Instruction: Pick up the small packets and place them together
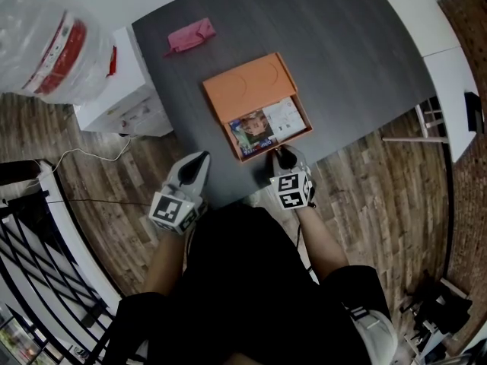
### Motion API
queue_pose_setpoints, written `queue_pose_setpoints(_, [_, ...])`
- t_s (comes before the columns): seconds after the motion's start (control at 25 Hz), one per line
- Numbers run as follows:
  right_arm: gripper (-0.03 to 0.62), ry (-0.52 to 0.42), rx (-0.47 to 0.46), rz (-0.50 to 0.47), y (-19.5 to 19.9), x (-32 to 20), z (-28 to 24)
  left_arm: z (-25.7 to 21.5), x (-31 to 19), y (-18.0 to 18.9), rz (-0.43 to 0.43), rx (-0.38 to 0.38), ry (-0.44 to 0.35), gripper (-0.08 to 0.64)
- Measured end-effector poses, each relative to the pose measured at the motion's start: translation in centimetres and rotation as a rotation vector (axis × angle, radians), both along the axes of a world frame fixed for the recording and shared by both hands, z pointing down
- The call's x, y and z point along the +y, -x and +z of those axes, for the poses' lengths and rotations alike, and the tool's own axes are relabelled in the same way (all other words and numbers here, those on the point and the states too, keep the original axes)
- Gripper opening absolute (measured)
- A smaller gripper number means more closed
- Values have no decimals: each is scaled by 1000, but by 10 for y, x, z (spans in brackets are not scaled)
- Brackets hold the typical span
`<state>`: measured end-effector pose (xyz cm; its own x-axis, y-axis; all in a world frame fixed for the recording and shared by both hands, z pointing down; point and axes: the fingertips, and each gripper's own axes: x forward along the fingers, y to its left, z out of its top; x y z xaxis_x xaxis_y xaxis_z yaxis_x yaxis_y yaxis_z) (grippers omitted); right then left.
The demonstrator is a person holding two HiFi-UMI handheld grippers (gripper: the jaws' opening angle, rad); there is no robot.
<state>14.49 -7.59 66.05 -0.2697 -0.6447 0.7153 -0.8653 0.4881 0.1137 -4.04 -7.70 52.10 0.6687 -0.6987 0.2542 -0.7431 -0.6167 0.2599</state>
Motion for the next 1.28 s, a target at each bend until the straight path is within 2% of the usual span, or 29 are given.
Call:
queue_pose_setpoints(0.36, [83,-10,-7,2,-3,1,1,-1,1,-2,15,3,-1,0])
queue_pose_setpoints(0.52, [123,0,-22,0,-4,8,-2,-2,-1,-2,33,8,1,0])
queue_pose_setpoints(0.64, [123,-10,-28,4,-9,13,-12,-4,-5,-4,47,20,-6,-1])
queue_pose_setpoints(1.04, [118,-182,-20,81,-42,-10,-90,-26,-31,-25,97,79,-66,0])
queue_pose_setpoints(1.28, [107,-192,-46,48,-38,-33,-107,-37,-38,-32,97,95,-88,0])
